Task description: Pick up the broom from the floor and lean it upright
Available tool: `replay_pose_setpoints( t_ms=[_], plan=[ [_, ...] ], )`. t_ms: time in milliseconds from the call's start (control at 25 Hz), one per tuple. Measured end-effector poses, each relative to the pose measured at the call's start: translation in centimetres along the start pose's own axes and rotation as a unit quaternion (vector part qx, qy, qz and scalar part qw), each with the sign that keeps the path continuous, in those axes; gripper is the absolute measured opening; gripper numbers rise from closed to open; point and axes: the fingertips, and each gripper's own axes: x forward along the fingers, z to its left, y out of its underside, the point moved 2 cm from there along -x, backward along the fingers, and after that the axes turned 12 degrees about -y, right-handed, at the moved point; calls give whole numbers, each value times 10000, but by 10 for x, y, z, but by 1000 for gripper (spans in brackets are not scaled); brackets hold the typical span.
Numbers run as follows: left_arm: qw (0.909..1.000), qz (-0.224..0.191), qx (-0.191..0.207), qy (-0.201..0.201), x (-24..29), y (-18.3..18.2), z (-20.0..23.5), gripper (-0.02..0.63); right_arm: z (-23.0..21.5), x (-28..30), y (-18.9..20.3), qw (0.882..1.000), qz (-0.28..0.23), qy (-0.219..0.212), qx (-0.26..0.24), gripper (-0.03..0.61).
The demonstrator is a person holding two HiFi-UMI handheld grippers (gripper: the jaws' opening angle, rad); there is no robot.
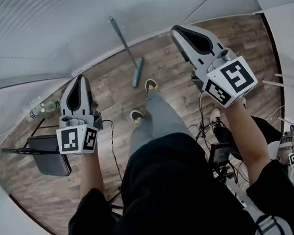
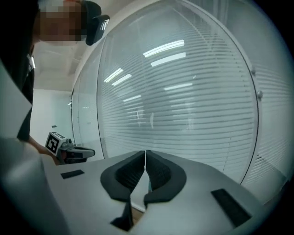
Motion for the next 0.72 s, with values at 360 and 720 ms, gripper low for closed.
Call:
replay_pose_setpoints(
  t_ms=[360,720],
  plan=[
    [9990,-329,-228,219,-92,-60,-25,20,103,-58,-62,9970,-165,412,-636,18],
    [9970,-652,23,416,-137,-92,-57,20,149,-102,-58,9944,-545,736,-525,18]
  ],
)
